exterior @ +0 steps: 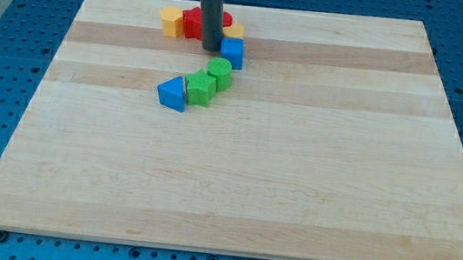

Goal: Push the yellow heart and blue cube towards right of the board

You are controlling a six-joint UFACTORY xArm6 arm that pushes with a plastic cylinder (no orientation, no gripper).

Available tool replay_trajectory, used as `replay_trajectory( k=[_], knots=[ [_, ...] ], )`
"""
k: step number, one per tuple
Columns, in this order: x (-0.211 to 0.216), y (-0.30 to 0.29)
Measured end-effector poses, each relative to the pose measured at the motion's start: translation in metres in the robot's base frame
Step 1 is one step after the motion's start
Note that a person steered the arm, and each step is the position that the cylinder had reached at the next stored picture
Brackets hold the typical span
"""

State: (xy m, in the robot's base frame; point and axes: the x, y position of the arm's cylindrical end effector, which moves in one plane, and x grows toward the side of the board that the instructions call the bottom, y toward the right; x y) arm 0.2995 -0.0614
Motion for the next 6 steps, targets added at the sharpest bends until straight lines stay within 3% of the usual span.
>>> replay_trajectory(
  k=[3,5,6],
  knots=[
    [-0.009,0.025],
    [0.004,-0.056],
    [-0.005,-0.064]
  ],
)
